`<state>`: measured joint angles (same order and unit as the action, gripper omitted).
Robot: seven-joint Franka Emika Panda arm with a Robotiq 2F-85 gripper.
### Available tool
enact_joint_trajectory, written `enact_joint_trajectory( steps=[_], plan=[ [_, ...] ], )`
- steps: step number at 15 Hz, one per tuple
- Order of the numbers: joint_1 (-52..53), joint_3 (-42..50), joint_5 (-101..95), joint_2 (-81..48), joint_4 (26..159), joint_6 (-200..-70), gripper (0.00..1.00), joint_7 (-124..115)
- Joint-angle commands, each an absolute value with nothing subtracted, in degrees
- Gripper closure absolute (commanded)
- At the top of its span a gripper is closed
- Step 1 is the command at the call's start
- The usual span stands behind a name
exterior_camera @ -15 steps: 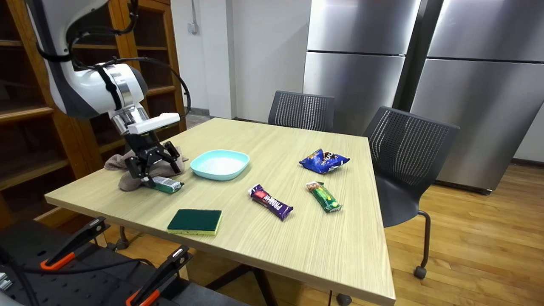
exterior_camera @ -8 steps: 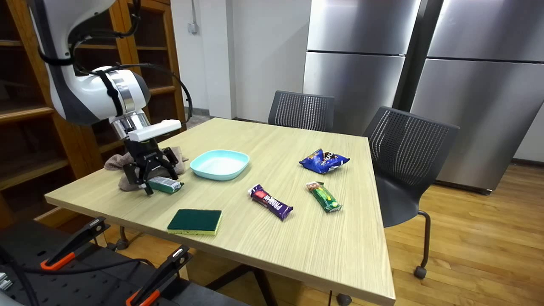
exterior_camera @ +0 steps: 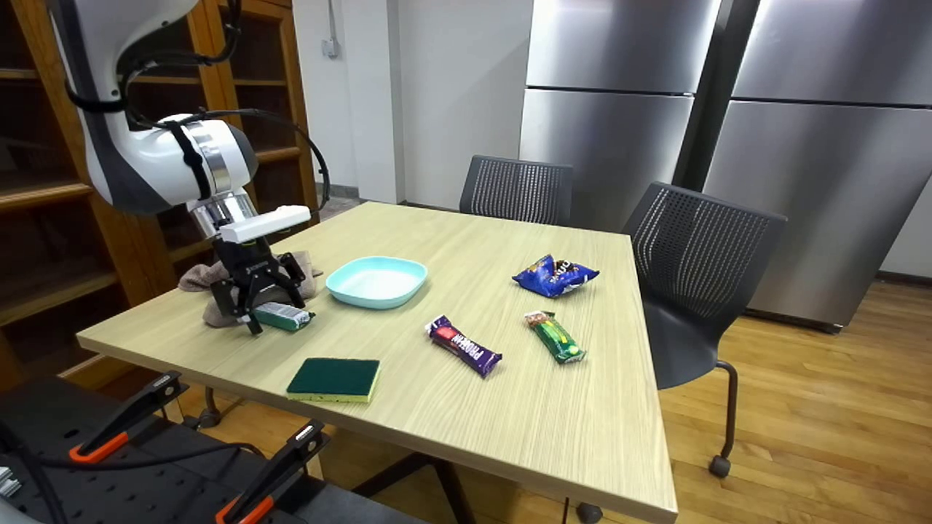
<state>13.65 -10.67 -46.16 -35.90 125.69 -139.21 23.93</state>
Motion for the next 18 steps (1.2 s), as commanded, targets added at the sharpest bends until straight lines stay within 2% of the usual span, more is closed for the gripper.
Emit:
enact_joint_trajectory(
  steps=[1,6,7,8,10,11,17,18],
  plan=[
    [13.25,-11.16,-46.16,-35.63,125.87,-139.07,0.00,24.13],
    [12.89,-11.25,-46.75,-34.05,127.32,-140.44,0.00,24.22],
    [12.94,-11.15,-46.97,-33.81,127.46,-140.78,0.07,23.99],
    [12.89,-11.13,-46.99,-33.59,127.56,-141.18,0.28,23.88],
    [12.96,-11.00,-47.14,-33.45,127.57,-141.60,0.33,23.85],
    [12.93,-10.96,-47.18,-33.19,127.74,-141.89,0.39,23.77],
    [13.31,-10.54,-47.60,-29.99,129.96,-142.53,0.87,22.30],
    [13.56,-10.40,-47.78,-29.14,130.64,-142.50,0.91,21.53]
  ],
)
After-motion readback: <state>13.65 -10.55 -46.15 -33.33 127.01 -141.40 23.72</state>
